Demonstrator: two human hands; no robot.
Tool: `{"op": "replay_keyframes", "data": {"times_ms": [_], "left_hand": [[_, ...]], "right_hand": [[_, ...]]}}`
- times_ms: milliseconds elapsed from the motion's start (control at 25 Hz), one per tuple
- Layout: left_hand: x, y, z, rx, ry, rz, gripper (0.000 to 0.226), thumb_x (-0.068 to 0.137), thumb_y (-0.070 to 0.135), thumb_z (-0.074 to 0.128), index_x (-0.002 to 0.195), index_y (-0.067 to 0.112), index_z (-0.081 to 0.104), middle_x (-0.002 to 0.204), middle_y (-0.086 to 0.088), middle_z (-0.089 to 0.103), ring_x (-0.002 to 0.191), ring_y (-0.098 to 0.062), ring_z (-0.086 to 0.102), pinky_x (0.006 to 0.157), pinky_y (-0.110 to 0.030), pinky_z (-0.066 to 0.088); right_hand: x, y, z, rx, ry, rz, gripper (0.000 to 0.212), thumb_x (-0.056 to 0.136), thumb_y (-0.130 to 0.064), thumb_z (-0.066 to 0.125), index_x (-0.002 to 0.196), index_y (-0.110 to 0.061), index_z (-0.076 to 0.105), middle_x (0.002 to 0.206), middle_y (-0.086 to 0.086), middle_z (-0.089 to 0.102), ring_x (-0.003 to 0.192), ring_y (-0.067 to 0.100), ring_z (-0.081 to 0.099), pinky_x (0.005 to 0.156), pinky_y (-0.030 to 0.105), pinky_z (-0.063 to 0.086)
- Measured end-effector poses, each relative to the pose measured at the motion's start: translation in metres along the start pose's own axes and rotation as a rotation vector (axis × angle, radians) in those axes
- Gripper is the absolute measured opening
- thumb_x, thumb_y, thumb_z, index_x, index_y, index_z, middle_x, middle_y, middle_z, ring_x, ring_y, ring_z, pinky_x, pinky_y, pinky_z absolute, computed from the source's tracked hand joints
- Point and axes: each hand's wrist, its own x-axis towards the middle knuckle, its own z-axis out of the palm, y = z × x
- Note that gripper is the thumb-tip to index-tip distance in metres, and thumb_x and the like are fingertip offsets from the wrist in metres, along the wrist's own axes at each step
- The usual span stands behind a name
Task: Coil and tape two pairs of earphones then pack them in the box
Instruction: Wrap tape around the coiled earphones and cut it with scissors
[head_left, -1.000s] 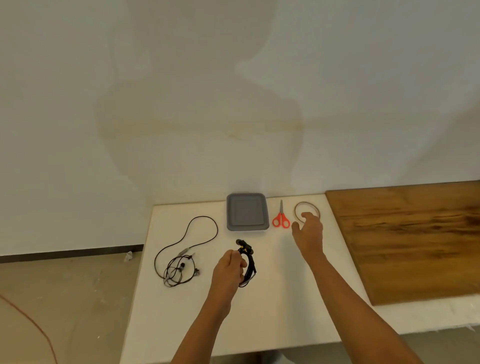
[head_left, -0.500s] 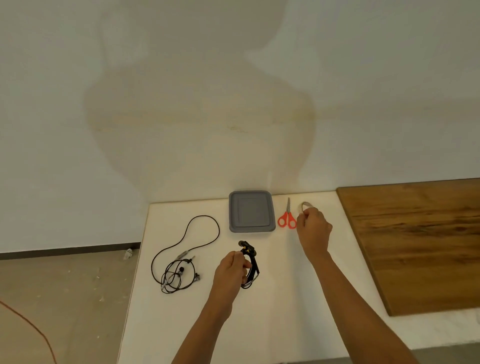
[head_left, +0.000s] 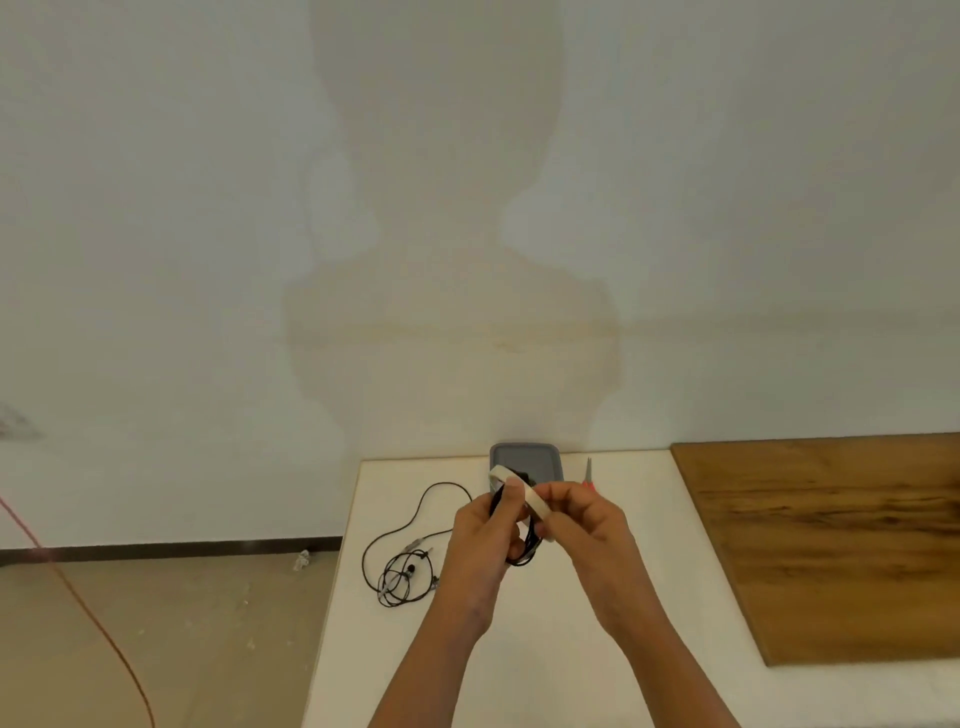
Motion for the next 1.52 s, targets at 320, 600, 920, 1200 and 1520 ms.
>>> {"op": "replay_keyframes", "data": {"times_ms": [320, 600, 920, 1200, 1520], "left_hand": [[-0.121, 0.06, -0.007, -0.149, -0.02, 0.135, 0.031, 0.09, 0.029, 0.06, 0.098, 0.001, 0.07, 0.061, 0.001, 0.053, 0.049, -0.007, 0.04, 0.058, -0.021, 0.045], [-0.195, 0.083, -0.004, -0.187, -0.036, 0.203, 0.017, 0.091, 0.017, 0.059, 0.095, 0.004, 0.07, 0.053, 0.007, 0.054, 0.045, -0.005, 0.04, 0.06, -0.022, 0.044], [-0.229, 0.102, -0.021, -0.344, -0.043, 0.123, 0.018, 0.09, 0.021, 0.06, 0.083, 0.006, 0.069, 0.056, 0.002, 0.04, 0.045, -0.01, 0.03, 0.059, -0.026, 0.034], [-0.244, 0.106, -0.026, -0.463, -0.088, 0.052, 0.018, 0.091, 0.023, 0.057, 0.085, 0.008, 0.065, 0.045, 0.006, 0.034, 0.039, -0.008, 0.028, 0.044, -0.019, 0.038], [-0.251, 0.11, -0.022, -0.532, -0.098, 0.053, 0.02, 0.094, 0.021, 0.055, 0.084, 0.006, 0.065, 0.045, 0.004, 0.036, 0.035, -0.006, 0.029, 0.037, -0.016, 0.037]], "right_hand": [[-0.094, -0.075, 0.018, 0.076, -0.077, -0.104, 0.021, 0.084, 0.004, 0.057, 0.096, -0.007, 0.071, 0.085, 0.009, 0.073, 0.078, 0.014, 0.067, 0.073, 0.022, 0.053], [-0.147, -0.107, 0.027, 0.072, -0.068, -0.157, 0.006, 0.083, 0.002, 0.06, 0.089, 0.003, 0.063, 0.083, 0.021, 0.067, 0.077, 0.025, 0.064, 0.078, 0.029, 0.052], [-0.19, -0.13, 0.028, -0.005, -0.202, -0.296, 0.032, 0.084, 0.014, 0.053, 0.097, -0.012, 0.068, 0.09, 0.007, 0.075, 0.089, 0.021, 0.071, 0.082, 0.027, 0.056], [-0.203, -0.135, 0.032, -0.07, -0.192, -0.353, 0.04, 0.082, 0.016, 0.053, 0.098, -0.017, 0.07, 0.09, 0.006, 0.075, 0.09, 0.021, 0.071, 0.084, 0.029, 0.056], [-0.21, -0.132, 0.036, -0.161, -0.084, -0.372, 0.013, 0.085, -0.009, 0.065, 0.084, -0.022, 0.069, 0.08, 0.003, 0.07, 0.083, 0.024, 0.066, 0.081, 0.038, 0.054]]}}
